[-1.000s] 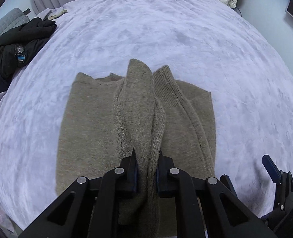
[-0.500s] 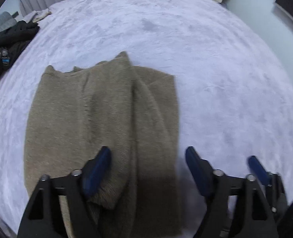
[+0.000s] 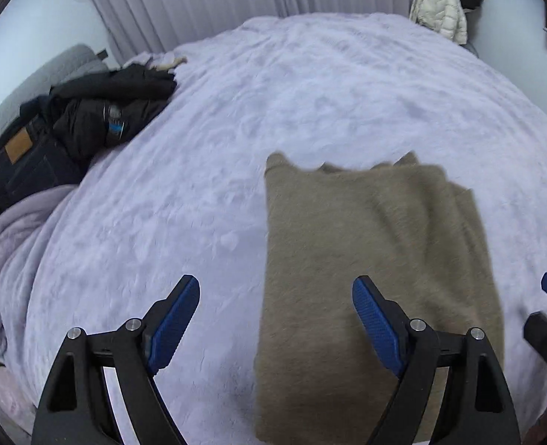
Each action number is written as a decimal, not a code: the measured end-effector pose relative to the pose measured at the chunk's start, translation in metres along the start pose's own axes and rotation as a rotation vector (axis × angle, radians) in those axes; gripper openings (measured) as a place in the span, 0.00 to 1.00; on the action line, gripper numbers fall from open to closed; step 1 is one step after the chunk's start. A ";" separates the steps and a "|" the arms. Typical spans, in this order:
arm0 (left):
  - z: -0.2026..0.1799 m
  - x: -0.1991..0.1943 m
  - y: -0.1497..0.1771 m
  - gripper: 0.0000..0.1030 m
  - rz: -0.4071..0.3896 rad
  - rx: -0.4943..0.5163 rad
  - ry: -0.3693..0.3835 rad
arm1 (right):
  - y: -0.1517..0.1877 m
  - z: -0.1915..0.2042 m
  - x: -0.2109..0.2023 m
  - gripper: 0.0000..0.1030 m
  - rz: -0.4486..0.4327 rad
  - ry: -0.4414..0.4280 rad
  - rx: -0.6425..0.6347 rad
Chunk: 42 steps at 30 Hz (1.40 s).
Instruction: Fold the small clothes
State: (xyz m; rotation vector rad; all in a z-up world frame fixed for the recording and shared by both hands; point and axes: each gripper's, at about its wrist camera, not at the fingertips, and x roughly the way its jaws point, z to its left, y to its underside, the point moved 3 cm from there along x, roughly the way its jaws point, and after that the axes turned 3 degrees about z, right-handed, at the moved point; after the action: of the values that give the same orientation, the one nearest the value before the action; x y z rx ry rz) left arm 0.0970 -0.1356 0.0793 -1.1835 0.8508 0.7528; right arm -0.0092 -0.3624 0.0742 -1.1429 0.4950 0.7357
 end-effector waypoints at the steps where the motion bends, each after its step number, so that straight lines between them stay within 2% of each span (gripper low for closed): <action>1: 0.007 0.009 0.005 0.83 0.020 -0.019 0.015 | -0.003 0.009 0.009 0.87 0.019 -0.061 0.000; 3: 0.018 0.026 0.014 0.83 0.054 -0.071 0.052 | -0.009 0.018 0.027 0.68 0.063 -0.143 0.015; 5: 0.025 0.040 0.021 0.83 0.074 -0.116 0.128 | -0.014 0.022 0.050 0.64 0.129 -0.184 0.048; 7: 0.024 0.049 0.025 0.83 0.088 -0.136 0.186 | -0.015 0.021 0.073 0.63 0.182 -0.157 0.070; 8: 0.023 0.053 0.027 0.83 0.094 -0.130 0.200 | -0.015 0.020 0.084 0.63 0.210 -0.151 0.080; 10: 0.018 0.054 0.028 0.86 0.084 -0.103 0.205 | -0.015 0.018 0.102 0.60 0.248 -0.198 0.114; 12: 0.020 0.056 0.026 0.97 0.069 -0.097 0.196 | -0.014 0.020 0.114 0.59 0.267 -0.230 0.132; 13: 0.024 0.060 0.024 0.99 0.069 -0.105 0.197 | -0.013 0.021 0.119 0.58 0.271 -0.223 0.130; 14: 0.026 0.064 0.024 0.99 0.073 -0.115 0.221 | -0.013 0.023 0.123 0.48 0.275 -0.199 0.126; 15: 0.030 0.066 0.024 0.99 0.084 -0.131 0.247 | -0.013 0.024 0.126 0.34 0.276 -0.174 0.119; 17: 0.036 0.064 0.022 0.99 0.101 -0.158 0.285 | -0.017 0.027 0.124 0.14 0.274 -0.158 0.113; 20: 0.027 0.043 0.016 0.99 0.071 -0.138 0.367 | -0.032 0.033 0.096 0.13 0.213 -0.164 0.093; 23: 0.004 0.028 0.011 0.99 0.046 -0.086 0.419 | -0.045 0.039 0.068 0.13 0.141 -0.148 0.039; 26: -0.022 0.030 0.013 0.99 0.062 -0.041 0.465 | -0.045 0.025 0.065 0.13 0.135 -0.101 0.028; 30: -0.037 0.053 0.027 0.99 0.110 0.007 0.399 | -0.025 -0.006 0.100 0.15 0.239 -0.019 0.079; 33: -0.022 0.047 0.027 0.99 0.102 -0.031 0.419 | -0.022 -0.012 0.095 0.20 0.222 -0.056 0.100; 35: -0.007 0.035 0.026 0.99 0.055 -0.043 0.362 | -0.026 -0.011 0.079 0.20 0.204 -0.036 0.113; 37: 0.007 0.023 0.027 0.99 -0.003 -0.035 0.273 | -0.029 0.000 0.051 0.23 0.122 0.009 0.054; 39: 0.014 0.018 0.032 0.99 -0.020 -0.032 0.259 | -0.026 0.024 0.025 0.24 0.066 -0.023 -0.038; 41: 0.014 0.018 0.039 0.99 -0.016 -0.032 0.276 | -0.018 0.056 0.012 0.25 0.066 -0.114 -0.133; 42: 0.014 0.022 0.043 0.99 -0.008 -0.026 0.273 | -0.011 0.069 0.010 0.28 0.076 -0.157 -0.173</action>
State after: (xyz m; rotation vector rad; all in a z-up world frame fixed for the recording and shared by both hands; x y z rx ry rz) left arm 0.0732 -0.1118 0.0425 -1.3317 1.0630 0.6043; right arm 0.0045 -0.2980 0.0984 -1.2205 0.3491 0.9409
